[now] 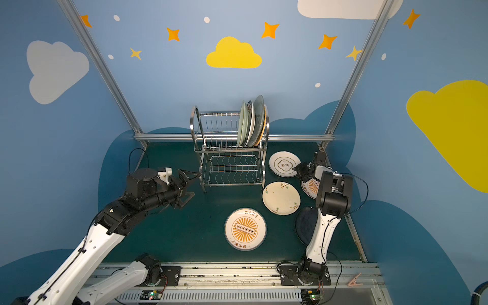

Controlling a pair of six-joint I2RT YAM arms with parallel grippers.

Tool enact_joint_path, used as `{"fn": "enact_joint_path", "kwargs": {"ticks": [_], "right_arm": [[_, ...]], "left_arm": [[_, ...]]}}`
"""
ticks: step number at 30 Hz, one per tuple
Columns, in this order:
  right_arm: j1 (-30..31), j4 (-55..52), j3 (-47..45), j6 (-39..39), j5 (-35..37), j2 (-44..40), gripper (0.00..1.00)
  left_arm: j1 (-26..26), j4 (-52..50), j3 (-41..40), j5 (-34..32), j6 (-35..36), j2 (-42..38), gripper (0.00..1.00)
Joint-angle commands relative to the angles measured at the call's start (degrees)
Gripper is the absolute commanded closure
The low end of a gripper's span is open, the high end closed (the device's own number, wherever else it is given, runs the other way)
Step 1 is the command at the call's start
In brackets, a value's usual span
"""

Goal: Load plates into a dish rack
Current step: Pick up the plate from the top-right of the table.

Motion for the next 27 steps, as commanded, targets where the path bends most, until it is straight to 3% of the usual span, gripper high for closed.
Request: {"fn": "enact_joint_path", "kwargs": {"ticks": [1,13,19,27], "right_arm": [[-0.11,0.31,0.21,3.26,1.20,3.49,0.64],[-0.20,4.26,-2.04,5.91,1.61,2.91,1.00],[-0.27,4.14,-3.84,5.38,2.46,-0.17,1.00],[-1.45,5.21,-9.75,5.46,2.94,-9.30,1.00]], "left_arm": [[-0.10,1.78,0.57,0.75,0.73,-0.31,0.00],[-0.48,2.58,0.86,1.36,0.55,0.61,0.00],[-0.53,1.28,1.77,0.79,2.27,0.13,0.00],[2.82,2.37,-3.62,2.37,3.10,-1.40,0.00]]}}
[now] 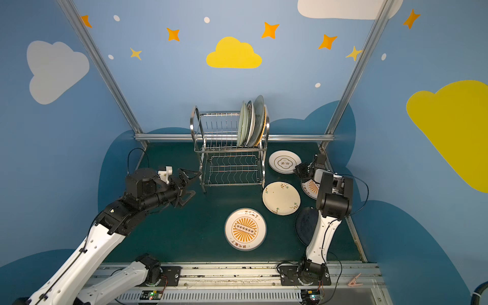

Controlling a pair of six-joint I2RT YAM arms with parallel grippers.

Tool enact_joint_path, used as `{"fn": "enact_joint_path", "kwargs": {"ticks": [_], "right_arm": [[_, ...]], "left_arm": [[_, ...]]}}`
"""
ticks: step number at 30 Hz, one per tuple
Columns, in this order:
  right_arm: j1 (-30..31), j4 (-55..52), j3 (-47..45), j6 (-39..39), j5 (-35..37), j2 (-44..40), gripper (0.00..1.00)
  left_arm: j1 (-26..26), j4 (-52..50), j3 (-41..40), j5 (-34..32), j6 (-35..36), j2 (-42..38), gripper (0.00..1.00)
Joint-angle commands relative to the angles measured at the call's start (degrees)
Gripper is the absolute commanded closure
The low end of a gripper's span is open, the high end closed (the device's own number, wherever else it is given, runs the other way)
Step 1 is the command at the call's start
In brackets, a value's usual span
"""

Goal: Load plates into a dish rack
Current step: Pick up the plate from the top-right of the table, then place the plate on the dish rack.

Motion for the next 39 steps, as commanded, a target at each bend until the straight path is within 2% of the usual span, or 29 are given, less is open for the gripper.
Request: {"fn": "enact_joint_path", "kwargs": {"ticks": [1,13,21,24,31,36,39], "right_arm": [[-1.15,-3.33,-3.13,0.37,2.15,-6.07,1.00],[-3.45,-11.61,-9.42,-2.31,2.73,-24.81,1.00],[-4.35,-20.65,-14.20,-2.57,5.22,-39.68,1.00],[-4.75,-25.27,-16.02,-2.31,6.51,-46.77,1.00],[-4.96,-28.11,-22.11,-4.89,4.48,-61.73,1.00],[-4.64,-32.94,-22.95,-7.32,3.47,-70.00,1.00],[-3.70,-36.59,-22.42,-8.15,1.83,-72.17,1.00]], "left_arm": [[1.61,0.19,-2.48,1.04,2.58,-0.89,0.00],[5.33,3.25,-13.74,3.57,6.70,-5.77,0.00],[5.36,-0.25,-15.03,1.16,18.03,-9.91,0.00],[5.26,0.90,-16.41,2.20,20.93,-11.74,0.00],[5.32,1.61,-18.17,-1.01,22.10,-13.63,0.00],[5.22,5.40,-19.27,1.29,21.15,-12.08,0.00],[4.64,9.70,-20.34,4.08,20.69,-11.14,0.00]]}}
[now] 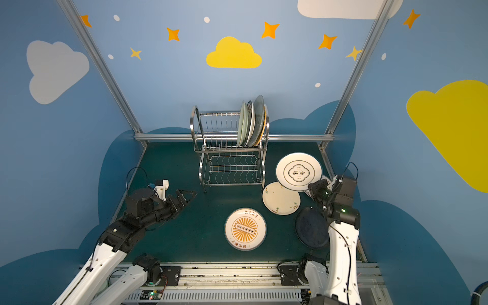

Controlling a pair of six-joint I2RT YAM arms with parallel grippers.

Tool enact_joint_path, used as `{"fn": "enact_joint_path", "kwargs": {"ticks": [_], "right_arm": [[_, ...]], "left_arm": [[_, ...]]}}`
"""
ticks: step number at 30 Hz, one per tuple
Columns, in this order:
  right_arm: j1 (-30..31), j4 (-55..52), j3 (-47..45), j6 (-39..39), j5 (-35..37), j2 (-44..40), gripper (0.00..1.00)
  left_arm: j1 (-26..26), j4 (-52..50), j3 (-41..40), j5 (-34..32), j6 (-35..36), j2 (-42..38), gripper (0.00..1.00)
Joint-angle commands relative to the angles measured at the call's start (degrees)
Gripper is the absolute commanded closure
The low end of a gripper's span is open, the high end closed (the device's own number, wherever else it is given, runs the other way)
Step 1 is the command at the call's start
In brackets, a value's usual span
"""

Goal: Load plates into a dish rack
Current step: Place the plate on the dish rack.

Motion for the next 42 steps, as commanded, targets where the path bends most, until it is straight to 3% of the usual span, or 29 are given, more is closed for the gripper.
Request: {"fn": "enact_joint_path", "kwargs": {"ticks": [1,10,15,25,31,35,42], "right_arm": [[1.20,-4.38,1.39,-1.80,-3.33,-2.00,1.00],[11.92,-12.04,5.05,-0.61,0.95,-3.00,1.00],[17.40,-13.81,5.52,1.62,3.54,-3.39,1.00],[28.52,-14.77,7.86,5.85,10.52,0.09,1.00],[32.52,-14.59,9.23,7.10,13.03,2.67,1.00],[33.33,-14.12,9.45,7.57,12.68,3.86,1.00],[33.68,-13.53,9.36,8.33,11.74,4.73,1.00]], "left_arm": [[-1.12,5.41,-0.78,2.22,0.63,1.02,0.00],[-15.15,11.24,0.61,-8.47,9.29,4.98,0.00],[-24.80,16.27,0.71,-17.23,19.61,8.88,0.00],[-36.77,29.68,3.40,-25.22,43.92,21.87,0.00],[-40.34,36.78,5.10,-27.41,62.66,31.78,0.00],[-41.87,41.87,3.25,-25.05,73.98,35.38,0.00],[-43.55,50.39,1.87,-28.09,83.16,39.81,0.07]]}}
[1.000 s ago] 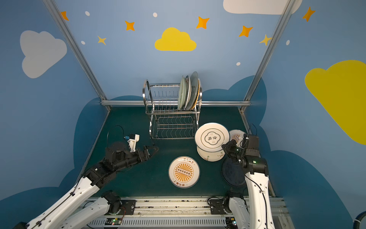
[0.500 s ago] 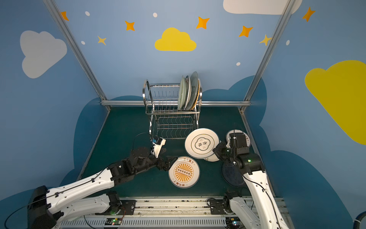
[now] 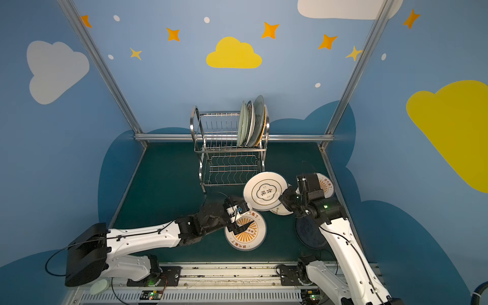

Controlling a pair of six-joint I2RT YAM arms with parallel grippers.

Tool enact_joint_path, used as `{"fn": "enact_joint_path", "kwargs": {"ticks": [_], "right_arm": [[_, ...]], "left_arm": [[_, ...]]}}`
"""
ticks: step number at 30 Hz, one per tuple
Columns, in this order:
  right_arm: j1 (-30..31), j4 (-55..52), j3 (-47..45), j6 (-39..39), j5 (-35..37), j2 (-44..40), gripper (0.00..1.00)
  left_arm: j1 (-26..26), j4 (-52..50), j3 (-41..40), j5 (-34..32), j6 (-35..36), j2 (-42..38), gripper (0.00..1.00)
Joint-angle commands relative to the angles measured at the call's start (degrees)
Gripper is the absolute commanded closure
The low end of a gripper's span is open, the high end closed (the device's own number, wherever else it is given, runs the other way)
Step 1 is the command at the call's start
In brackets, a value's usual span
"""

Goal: Load plates into a dish rack
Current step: Place the plate on the dish rack.

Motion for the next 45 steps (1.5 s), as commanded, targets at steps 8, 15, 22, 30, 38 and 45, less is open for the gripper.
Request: {"fn": "enact_joint_path", "kwargs": {"ticks": [8,15,22,30,38,45], "right_arm": [[1.19,2.23,2.21,1.91,-0.83,1.40,1.00],[2.04,1.70,2.21,2.18,0.57,1.25,1.00],[2.52,0.96,2.47,2.48,1.32,1.42,1.00],[3.05,0.28,2.83,3.19,2.05,1.92,1.00],[3.51,-0.15,2.94,4.00,2.50,1.93,1.00],[4.32,0.90,3.26,3.41,3.36,2.06,0.99]], "left_arm": [[-1.18,4.76,2.99,-2.20,9.31,4.99,0.30],[-2.32,4.59,5.57,-4.24,10.57,7.65,0.46],[-3.05,3.15,7.90,-5.15,11.28,9.25,0.54],[-4.14,0.57,10.72,-8.38,12.46,11.66,0.64],[-5.80,-1.82,13.22,-13.58,12.06,13.62,0.79],[-7.22,-3.24,13.87,-16.92,8.91,12.47,0.96]]}}
